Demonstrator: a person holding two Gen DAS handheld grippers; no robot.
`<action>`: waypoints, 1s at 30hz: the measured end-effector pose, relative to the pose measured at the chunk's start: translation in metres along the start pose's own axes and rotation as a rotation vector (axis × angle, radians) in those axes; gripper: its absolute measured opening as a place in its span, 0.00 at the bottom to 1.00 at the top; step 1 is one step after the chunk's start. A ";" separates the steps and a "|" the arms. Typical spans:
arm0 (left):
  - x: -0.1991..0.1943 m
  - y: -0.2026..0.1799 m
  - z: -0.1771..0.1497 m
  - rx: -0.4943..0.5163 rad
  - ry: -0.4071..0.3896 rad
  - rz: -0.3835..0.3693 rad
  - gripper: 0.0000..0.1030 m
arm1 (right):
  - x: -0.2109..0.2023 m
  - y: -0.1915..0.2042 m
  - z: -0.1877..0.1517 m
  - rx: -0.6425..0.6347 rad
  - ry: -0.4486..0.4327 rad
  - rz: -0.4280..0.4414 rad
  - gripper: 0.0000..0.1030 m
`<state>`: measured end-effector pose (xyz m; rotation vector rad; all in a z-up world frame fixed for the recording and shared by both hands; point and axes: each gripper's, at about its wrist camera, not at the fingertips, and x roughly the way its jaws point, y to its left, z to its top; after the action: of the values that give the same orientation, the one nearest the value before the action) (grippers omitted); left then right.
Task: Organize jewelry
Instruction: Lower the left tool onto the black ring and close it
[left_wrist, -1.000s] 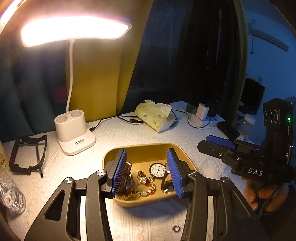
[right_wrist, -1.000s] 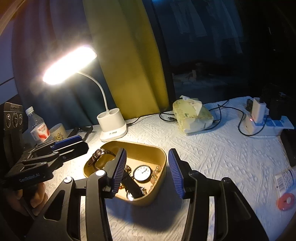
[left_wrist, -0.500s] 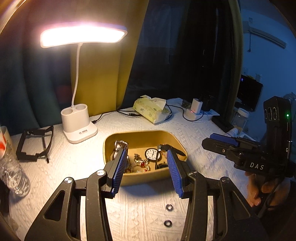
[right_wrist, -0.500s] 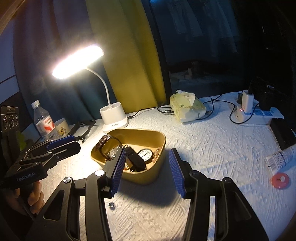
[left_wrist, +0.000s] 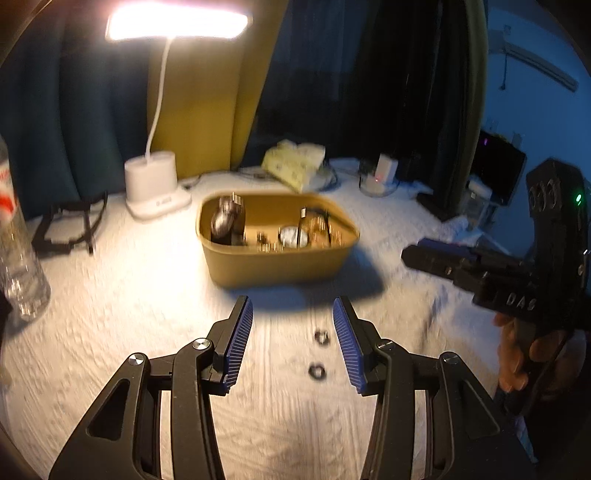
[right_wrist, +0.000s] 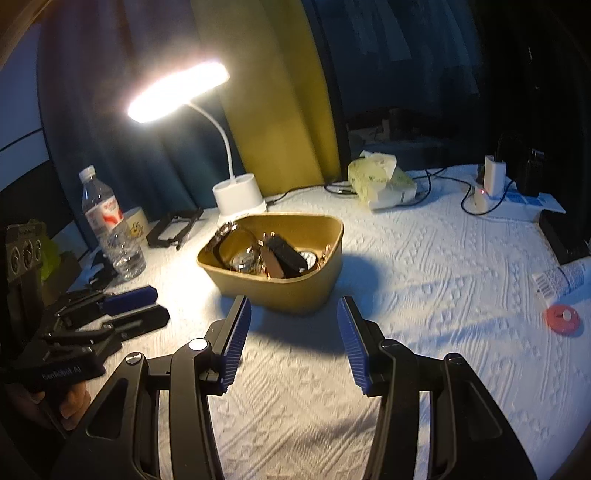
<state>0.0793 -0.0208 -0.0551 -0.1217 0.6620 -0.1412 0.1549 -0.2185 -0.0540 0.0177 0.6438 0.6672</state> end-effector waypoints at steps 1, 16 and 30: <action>0.002 0.000 -0.003 0.003 0.017 0.005 0.47 | 0.000 0.000 -0.002 0.002 0.002 0.001 0.48; 0.043 -0.019 -0.022 0.125 0.245 0.011 0.36 | 0.000 -0.014 -0.014 0.050 0.019 0.000 0.48; 0.048 -0.027 -0.016 0.174 0.236 0.016 0.14 | 0.010 -0.020 -0.012 0.063 0.055 0.009 0.48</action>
<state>0.1042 -0.0561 -0.0921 0.0695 0.8819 -0.1986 0.1662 -0.2307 -0.0735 0.0609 0.7181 0.6575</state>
